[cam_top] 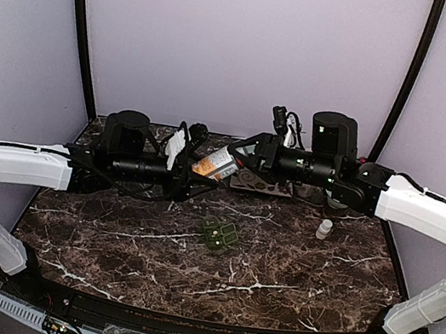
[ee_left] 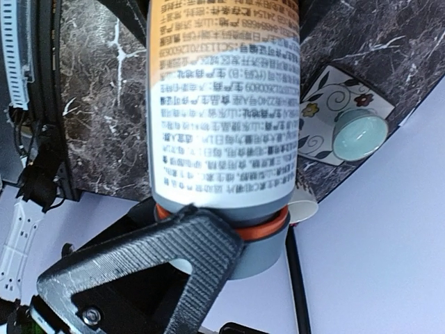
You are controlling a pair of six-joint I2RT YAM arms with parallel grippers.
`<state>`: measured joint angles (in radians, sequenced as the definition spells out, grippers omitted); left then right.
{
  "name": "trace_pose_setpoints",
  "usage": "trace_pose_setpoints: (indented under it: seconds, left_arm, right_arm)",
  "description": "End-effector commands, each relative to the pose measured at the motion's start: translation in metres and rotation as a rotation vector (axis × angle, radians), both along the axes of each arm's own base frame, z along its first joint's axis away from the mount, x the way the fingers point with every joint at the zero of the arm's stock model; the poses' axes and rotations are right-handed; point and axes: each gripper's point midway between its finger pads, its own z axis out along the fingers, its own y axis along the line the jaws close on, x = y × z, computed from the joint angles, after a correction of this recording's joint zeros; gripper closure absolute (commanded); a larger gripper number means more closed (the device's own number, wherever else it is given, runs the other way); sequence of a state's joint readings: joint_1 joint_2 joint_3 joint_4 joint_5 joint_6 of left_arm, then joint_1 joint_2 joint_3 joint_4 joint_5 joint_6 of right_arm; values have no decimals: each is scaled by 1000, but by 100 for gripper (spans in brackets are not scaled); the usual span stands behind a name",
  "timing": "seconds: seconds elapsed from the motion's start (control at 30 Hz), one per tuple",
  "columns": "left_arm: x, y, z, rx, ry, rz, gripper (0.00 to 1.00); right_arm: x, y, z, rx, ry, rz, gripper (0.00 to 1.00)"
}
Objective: Sort the pills into containers
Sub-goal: Screw the lid of the pill bottle onto the pill bottle.
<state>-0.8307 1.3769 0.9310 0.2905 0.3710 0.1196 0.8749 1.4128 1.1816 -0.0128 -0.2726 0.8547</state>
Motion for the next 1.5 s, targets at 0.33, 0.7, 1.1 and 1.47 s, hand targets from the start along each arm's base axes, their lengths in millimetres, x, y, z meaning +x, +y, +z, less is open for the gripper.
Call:
trace_pose_setpoints:
  seconds: [0.33,0.7,1.1,1.47]
  left_arm:
    - [-21,-3,50,-95,-295,69,100]
    - [-28,-8,41,-98,-218,18,100]
    - [-24,-12,38,-107,-122,-16,100]
    - [-21,-16,38,-130,29,-119,100]
  right_arm:
    - [0,6,-35,-110,88,-28,69]
    - [-8,-18,-7,-68,-96,-45,31]
    - [-22,-35,6,-65,-191,-25,28]
    - [-32,-50,12,-100,-269,-9,26]
